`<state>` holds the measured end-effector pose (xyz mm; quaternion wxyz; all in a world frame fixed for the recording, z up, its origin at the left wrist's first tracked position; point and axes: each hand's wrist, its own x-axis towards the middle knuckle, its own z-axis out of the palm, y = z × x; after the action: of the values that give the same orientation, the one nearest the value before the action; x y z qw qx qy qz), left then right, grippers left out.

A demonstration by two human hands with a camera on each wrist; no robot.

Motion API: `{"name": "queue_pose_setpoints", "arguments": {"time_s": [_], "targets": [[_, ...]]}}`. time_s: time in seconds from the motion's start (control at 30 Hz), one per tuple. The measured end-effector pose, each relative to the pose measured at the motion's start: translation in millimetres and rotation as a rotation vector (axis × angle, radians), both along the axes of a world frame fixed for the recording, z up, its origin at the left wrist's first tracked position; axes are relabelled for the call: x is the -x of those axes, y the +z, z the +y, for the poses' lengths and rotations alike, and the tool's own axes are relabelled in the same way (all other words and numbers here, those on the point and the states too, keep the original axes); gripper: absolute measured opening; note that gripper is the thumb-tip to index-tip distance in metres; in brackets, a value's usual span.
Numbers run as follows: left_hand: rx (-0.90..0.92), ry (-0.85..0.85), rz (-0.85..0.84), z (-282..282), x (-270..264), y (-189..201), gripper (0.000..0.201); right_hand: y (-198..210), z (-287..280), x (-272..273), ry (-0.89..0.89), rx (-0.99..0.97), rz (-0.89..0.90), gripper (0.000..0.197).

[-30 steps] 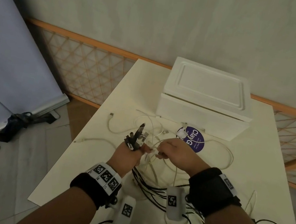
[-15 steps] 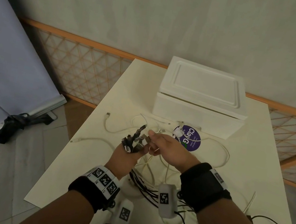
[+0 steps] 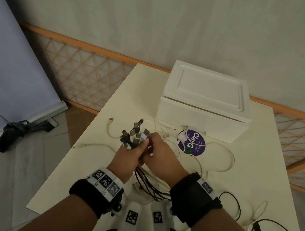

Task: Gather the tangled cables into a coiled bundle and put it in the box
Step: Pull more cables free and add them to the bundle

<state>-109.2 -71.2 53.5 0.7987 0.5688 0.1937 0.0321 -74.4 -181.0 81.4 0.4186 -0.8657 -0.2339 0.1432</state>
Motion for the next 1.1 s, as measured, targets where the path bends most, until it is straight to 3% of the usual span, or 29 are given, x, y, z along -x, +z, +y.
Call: {"name": "queue_pose_setpoints", "arguments": {"time_s": [0.1, 0.17, 0.3, 0.37, 0.47, 0.63, 0.7, 0.87, 0.93, 1.0, 1.1], "targets": [[0.069, -0.038, -0.025, 5.5, 1.0, 7.0, 0.042, -6.1, -1.7, -1.8, 0.166, 0.043, 0.030, 0.022], [0.098, -0.070, -0.051, 13.4, 0.6, 13.3, 0.052, -12.5, -7.8, -8.8, 0.235, 0.205, -0.050, 0.014], [0.171, 0.093, -0.148, 42.6, -3.2, 35.7, 0.019, -42.6, -43.2, -23.0, 0.127, 0.506, -0.005, 0.018], [0.171, 0.168, -0.127, 57.5, -3.5, 41.7, 0.021, -51.8, -59.3, -27.4, 0.082, 0.582, 0.011, 0.021], [0.094, 0.163, -0.038, 63.1, -1.2, 35.5, 0.018, -38.0, -56.1, -28.5, 0.067, 0.460, -0.014, 0.018], [-0.013, 0.028, -0.001, 37.2, 0.5, 19.2, 0.020, 17.2, -27.3, -18.0, -0.022, -0.073, 0.123, 0.008], [-0.032, -0.088, -0.004, 27.4, 2.8, 18.9, 0.013, 32.9, -21.6, -13.2, -0.010, -0.148, 0.105, 0.002], [-0.123, -0.353, 0.008, 23.3, 6.9, 28.5, 0.025, 46.2, -24.3, -5.6, -0.013, -0.265, 0.138, 0.010], [-0.164, -0.375, 0.016, 25.6, 6.4, 29.0, 0.028, 42.5, -28.9, -5.5, -0.036, -0.237, 0.132, 0.011], [-0.141, -0.305, 0.006, 26.3, 5.4, 28.3, 0.032, 35.6, -35.4, -8.0, -0.023, -0.075, 0.040, 0.012], [0.048, -0.144, -0.034, 28.7, 0.5, 28.9, 0.038, 19.8, -48.1, -12.0, 0.042, 0.188, -0.077, 0.015]]}}
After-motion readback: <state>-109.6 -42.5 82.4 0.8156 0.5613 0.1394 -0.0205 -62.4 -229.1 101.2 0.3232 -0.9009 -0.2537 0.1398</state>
